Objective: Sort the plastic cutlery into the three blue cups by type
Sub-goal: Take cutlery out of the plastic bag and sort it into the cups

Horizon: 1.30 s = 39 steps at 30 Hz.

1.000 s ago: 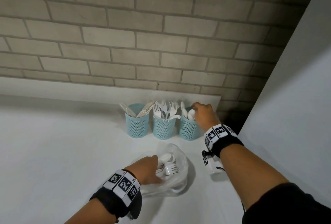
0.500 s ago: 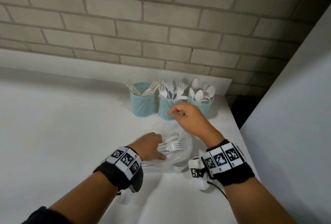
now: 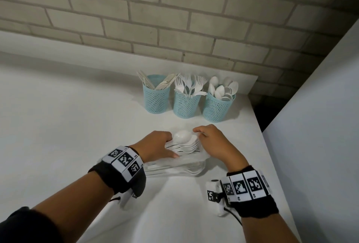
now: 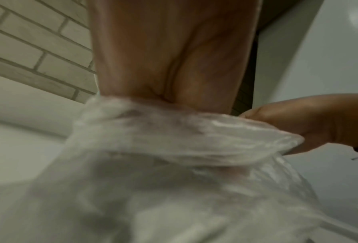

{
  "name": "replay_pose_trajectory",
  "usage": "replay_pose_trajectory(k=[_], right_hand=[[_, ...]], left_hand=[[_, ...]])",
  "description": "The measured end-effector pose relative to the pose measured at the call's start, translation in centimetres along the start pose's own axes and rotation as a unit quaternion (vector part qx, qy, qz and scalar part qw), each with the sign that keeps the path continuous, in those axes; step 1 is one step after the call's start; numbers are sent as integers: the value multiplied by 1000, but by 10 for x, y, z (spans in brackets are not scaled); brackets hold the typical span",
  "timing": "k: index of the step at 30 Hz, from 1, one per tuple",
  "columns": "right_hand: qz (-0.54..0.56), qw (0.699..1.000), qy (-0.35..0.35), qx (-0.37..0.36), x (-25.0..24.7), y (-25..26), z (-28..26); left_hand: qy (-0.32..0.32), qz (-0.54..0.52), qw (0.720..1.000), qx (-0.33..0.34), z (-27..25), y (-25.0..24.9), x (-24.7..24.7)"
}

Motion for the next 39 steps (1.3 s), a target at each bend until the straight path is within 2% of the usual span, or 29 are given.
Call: replay_pose_trajectory(k=[3, 8, 12, 16, 19, 21, 24, 26, 32, 35, 39], right_hand=[[18, 1000, 6, 7, 1, -3, -1], [35, 999, 3, -3, -2, 1, -5], [26, 1000, -1, -2, -1, -3, -7], [-3, 1000, 13, 1, 2, -5, -8], [-7, 999, -26, -26, -13, 9, -8], [75, 995, -56, -35, -33, 27, -12], [252, 968, -17, -11, -46, 54, -19], [318, 948, 8, -2, -45, 67, -17], [350, 936, -24, -2, -27, 78, 4], [360, 932, -39, 14, -23, 71, 8], [373, 926, -45, 36, -21, 64, 10]], left_hand=[[10, -38, 999, -35, -2, 4, -1], [47, -66, 996, -36, -4, 3, 0], [38, -100, 993, -44, -6, 3, -6], [29, -190, 980, -52, -7, 3, -14], [21, -243, 968, -58, -7, 2, -21], [10, -278, 958, -66, -6, 1, -28], [-5, -354, 930, -100, -4, 1, -36], [0, -396, 910, -123, -4, -1, -37], [15, -469, 868, -160, -6, -11, -34], [-14, -481, 858, -179, -8, -6, -35], [-65, -479, 859, -170, -6, -1, -41]])
Point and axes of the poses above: each hand's wrist, its own z-axis towards the middle knuckle, its own x-axis out of the palm, y = z × x, the point moved 10 cm from there along z, towards the middle knuckle, and after that the axes turned 12 degrees about -y, right-handed, at the moved point
